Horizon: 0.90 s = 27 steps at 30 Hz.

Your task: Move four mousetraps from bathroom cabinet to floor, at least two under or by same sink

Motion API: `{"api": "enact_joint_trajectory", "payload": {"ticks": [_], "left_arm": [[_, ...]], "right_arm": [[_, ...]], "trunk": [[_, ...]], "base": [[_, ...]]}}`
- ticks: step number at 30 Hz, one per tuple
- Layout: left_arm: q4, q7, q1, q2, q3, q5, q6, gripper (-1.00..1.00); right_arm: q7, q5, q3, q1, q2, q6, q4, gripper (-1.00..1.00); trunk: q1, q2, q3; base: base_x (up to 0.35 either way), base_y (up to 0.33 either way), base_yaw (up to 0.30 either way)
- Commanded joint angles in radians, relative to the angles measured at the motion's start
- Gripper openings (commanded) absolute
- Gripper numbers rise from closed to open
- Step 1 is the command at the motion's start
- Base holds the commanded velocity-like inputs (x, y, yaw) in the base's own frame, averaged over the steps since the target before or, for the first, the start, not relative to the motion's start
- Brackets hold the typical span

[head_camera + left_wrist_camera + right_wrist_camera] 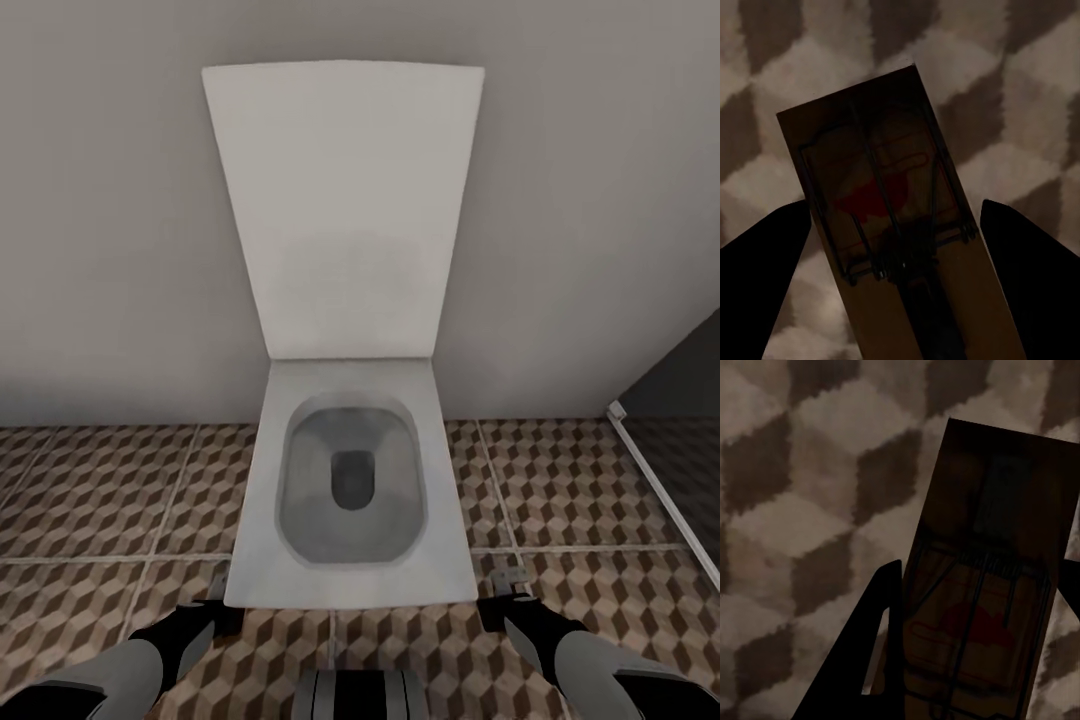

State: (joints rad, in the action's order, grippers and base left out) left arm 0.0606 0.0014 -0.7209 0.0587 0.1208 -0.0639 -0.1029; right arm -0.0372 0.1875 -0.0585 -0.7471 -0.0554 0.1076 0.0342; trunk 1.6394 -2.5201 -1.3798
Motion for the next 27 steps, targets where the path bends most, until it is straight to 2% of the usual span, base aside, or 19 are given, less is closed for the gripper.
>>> {"api": "enact_joint_trajectory", "payload": {"ticks": [1,14,27], "left_arm": [[0.002,0.0,0.0,0.0,0.008,-0.007,-0.006,-1.0],[0.003,0.0,0.0,0.0,0.008,-0.007,-0.006,-1.0],[0.004,0.0,0.0,0.001,0.008,-0.007,-0.006,-1.0]], "right_arm": [[0.0,0.008,-0.006,0.0,0.0,0.006,0.002,-1.0],[-0.004,0.006,-0.006,0.0,0.002,0.009,0.003,-1.0],[-0.004,0.006,-0.005,0.0,0.002,0.006,0.003,-1.0]], "trunk": [[0.0,0.0,-0.002],[0.0,0.0,-0.022],[0.0,0.0,-0.024]], "base": [[0.0,0.0,0.0],[0.0,0.0,0.0],[0.0,0.0,0.0]]}}
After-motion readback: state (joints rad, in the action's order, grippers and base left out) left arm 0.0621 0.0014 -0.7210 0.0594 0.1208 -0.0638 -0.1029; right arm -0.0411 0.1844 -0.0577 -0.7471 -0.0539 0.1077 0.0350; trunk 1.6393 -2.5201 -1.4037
